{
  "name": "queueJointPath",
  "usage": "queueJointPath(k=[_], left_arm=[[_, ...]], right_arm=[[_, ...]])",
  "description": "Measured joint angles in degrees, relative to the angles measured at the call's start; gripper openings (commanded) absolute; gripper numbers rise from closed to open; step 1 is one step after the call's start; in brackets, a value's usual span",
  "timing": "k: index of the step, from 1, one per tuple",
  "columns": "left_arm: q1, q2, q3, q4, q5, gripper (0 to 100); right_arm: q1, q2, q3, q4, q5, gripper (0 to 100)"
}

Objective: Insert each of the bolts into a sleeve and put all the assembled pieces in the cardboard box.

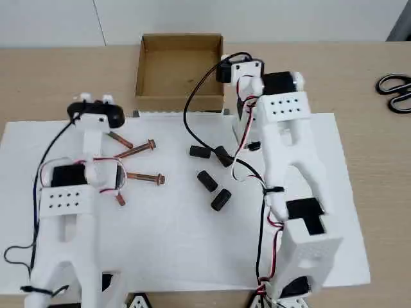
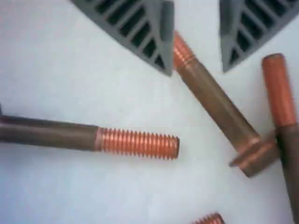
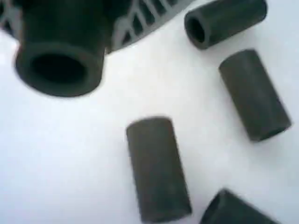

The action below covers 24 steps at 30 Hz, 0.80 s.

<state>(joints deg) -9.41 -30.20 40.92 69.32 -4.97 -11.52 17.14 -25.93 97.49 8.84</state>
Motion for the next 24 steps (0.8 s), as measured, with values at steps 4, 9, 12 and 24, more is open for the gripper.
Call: queueJointPath(k=[4,9,12,24], left_arm=[[0.0,7.4,-13.0,7.2,-1.2,6],[0.0,21.8,-32.8,16.5,4.2,7],[0.2,31.4,-44.1,20.9,11.4,7],[0.8,62.9,-79.4,29.5,38.2,1]], right_arm=[[4.7,-4.1,-0.2,0.4,0.4,0.3],[10.9,-5.0,0.7,0.7,0.4,0.3],[13.5,-5.2,4.3,0.7,0.4,0.3],[21.6,-5.2,12.0,0.7,0.4,0.5]])
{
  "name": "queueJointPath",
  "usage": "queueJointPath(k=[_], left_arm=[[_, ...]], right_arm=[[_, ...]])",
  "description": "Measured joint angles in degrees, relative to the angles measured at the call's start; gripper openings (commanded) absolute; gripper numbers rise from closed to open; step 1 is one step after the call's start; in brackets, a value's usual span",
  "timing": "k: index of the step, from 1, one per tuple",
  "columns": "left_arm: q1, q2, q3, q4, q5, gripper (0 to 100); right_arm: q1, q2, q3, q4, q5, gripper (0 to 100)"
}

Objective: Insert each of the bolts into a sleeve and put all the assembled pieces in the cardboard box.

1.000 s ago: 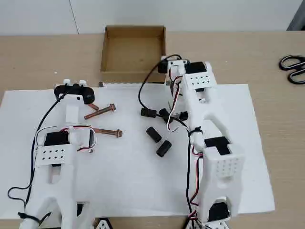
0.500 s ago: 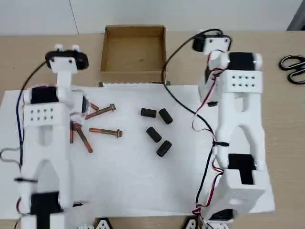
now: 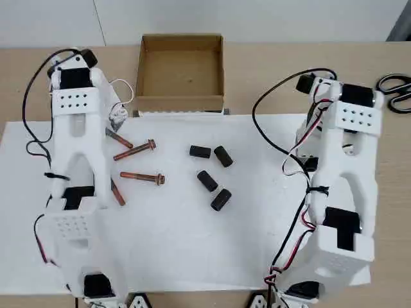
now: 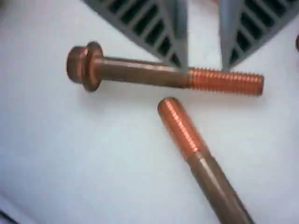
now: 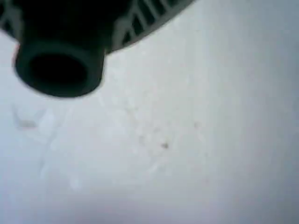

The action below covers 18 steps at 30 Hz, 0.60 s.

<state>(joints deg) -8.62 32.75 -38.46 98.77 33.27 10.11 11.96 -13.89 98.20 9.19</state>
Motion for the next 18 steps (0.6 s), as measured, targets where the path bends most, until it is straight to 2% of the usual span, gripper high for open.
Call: queueJointPath(k=[5,13,18], left_arm=[[0.0,5.8,-8.7,0.0,3.7,0],[0.0,12.0,-10.6,0.0,12.7,1],[-0.7,13.5,-10.6,0.0,14.6,9]], right_arm=[[2.8,0.0,1.0,0.0,0.0,0.6],[7.6,-0.1,1.0,0.0,-1.5,0.6],[7.7,-0.1,1.0,0.0,-1.7,0.5]])
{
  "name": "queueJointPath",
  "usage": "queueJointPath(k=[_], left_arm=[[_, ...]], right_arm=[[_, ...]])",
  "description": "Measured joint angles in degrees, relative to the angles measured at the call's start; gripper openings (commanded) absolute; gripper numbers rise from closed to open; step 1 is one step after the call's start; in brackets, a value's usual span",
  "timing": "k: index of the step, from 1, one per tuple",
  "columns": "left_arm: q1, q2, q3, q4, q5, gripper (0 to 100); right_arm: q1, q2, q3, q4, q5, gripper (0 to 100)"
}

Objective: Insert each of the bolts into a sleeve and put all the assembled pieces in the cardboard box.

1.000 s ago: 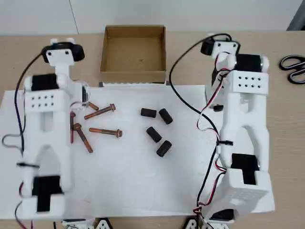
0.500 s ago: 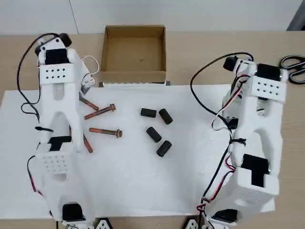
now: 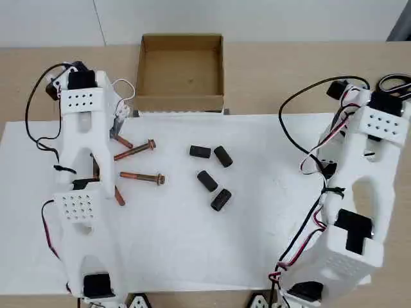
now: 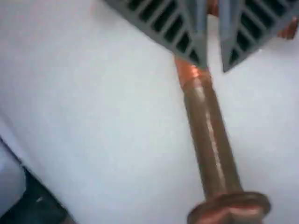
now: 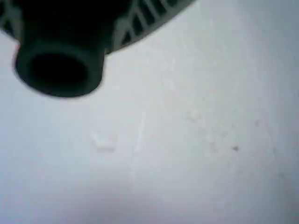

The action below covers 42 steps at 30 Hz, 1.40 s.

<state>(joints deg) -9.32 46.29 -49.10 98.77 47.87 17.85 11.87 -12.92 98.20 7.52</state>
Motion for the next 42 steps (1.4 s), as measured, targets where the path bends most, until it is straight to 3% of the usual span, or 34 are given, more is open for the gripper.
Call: queueJointPath(k=[3,42], left_arm=[[0.1,0.1,-0.5,0.0,1.4,12],[-5.4,6.1,-2.4,-3.3,2.2,12]], right_arm=[[0.0,0.0,0.0,0.0,0.0,0.5],[-0.1,-6.2,0.0,0.0,-0.1,0.4]])
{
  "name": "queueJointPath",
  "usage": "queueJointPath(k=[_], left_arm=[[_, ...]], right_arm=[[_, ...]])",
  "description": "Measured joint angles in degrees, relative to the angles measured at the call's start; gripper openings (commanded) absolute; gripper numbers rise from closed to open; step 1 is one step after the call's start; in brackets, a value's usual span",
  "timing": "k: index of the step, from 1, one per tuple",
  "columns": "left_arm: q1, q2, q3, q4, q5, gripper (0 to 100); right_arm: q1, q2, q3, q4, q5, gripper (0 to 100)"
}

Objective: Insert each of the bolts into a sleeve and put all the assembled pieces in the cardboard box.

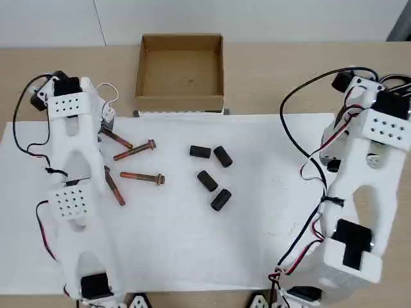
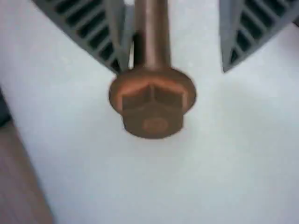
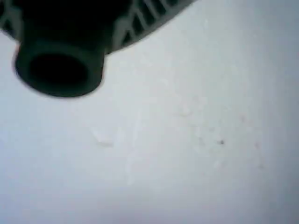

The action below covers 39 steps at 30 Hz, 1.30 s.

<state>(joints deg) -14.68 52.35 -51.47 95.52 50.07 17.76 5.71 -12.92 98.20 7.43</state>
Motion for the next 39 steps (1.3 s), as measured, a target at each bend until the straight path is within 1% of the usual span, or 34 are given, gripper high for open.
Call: queueJointPath(k=[5,9,15,17,20,29,31,34,36,39], left_arm=[[0.2,0.2,0.0,-1.1,-0.3,12],[0.2,0.2,2.5,-3.1,0.0,12],[0.3,-0.3,6.7,-6.2,0.0,12],[0.3,-0.5,7.6,-6.6,0.0,9],[0.4,-0.8,7.9,-7.5,0.0,0],[0.5,-0.7,7.6,-7.7,0.0,0],[0.5,-0.4,6.2,-6.7,0.0,0],[0.6,0.0,2.5,-2.9,-0.4,0],[1.0,0.3,-1.4,1.4,-2.2,0],[2.2,0.3,-9.1,2.9,-5.3,0]], right_arm=[[-0.2,0.0,0.0,0.0,0.0,0.4],[-0.4,0.0,0.0,0.0,0.0,0.4],[-3.1,0.0,0.3,0.0,0.0,0.4],[-4.0,0.0,0.3,0.1,0.0,0.4],[-5.2,0.0,0.3,0.1,0.0,0.4],[-5.5,0.0,0.3,0.1,0.0,0.4],[-5.5,0.0,0.3,0.1,0.0,0.4],[-6.7,-0.4,0.3,0.1,0.0,0.4],[-7.7,-2.4,0.4,0.1,0.0,0.4],[-10.6,-7.5,0.4,0.1,0.0,0.4]])
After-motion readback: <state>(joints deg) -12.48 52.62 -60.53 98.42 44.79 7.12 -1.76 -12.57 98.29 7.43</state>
